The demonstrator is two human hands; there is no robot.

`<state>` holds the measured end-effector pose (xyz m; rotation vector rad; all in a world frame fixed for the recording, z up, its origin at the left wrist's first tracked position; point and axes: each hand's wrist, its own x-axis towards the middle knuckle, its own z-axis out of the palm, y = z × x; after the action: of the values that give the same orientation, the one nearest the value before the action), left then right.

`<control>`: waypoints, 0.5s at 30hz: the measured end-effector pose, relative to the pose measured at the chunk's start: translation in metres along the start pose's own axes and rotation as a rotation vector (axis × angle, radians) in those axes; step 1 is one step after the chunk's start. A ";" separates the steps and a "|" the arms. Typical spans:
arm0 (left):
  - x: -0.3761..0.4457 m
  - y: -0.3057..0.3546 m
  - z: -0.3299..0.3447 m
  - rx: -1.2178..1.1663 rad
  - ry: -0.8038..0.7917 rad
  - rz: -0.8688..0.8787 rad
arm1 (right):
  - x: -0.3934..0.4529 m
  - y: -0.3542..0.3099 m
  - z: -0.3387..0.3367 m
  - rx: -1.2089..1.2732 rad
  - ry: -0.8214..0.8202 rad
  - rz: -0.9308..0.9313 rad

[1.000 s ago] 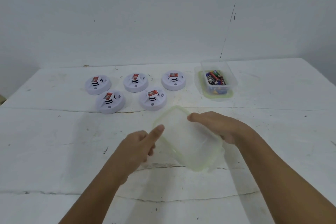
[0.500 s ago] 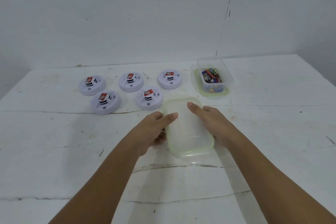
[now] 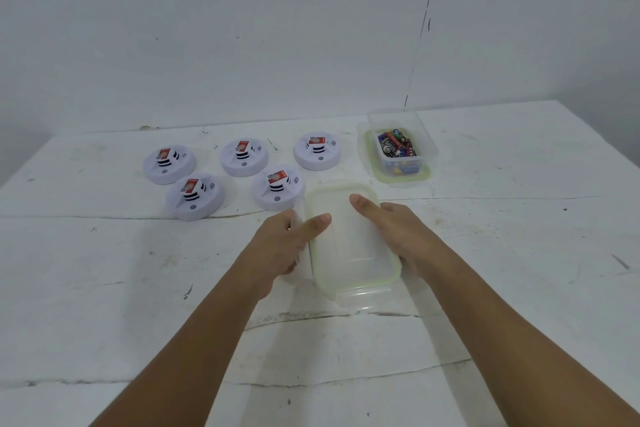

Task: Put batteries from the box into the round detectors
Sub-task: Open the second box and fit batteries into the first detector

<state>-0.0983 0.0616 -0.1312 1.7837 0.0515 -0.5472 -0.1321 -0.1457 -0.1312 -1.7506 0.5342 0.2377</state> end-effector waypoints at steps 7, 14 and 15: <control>-0.002 -0.001 0.002 0.027 0.050 0.038 | 0.002 0.001 -0.001 0.031 0.014 -0.013; -0.003 0.001 0.004 0.042 0.070 0.046 | -0.006 -0.001 0.002 -0.054 0.200 -0.139; -0.004 0.002 0.004 0.048 0.074 0.049 | -0.006 -0.001 0.002 -0.044 0.191 -0.137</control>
<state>-0.1028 0.0582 -0.1284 1.8473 0.0463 -0.4501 -0.1361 -0.1424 -0.1281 -1.8550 0.5466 -0.0154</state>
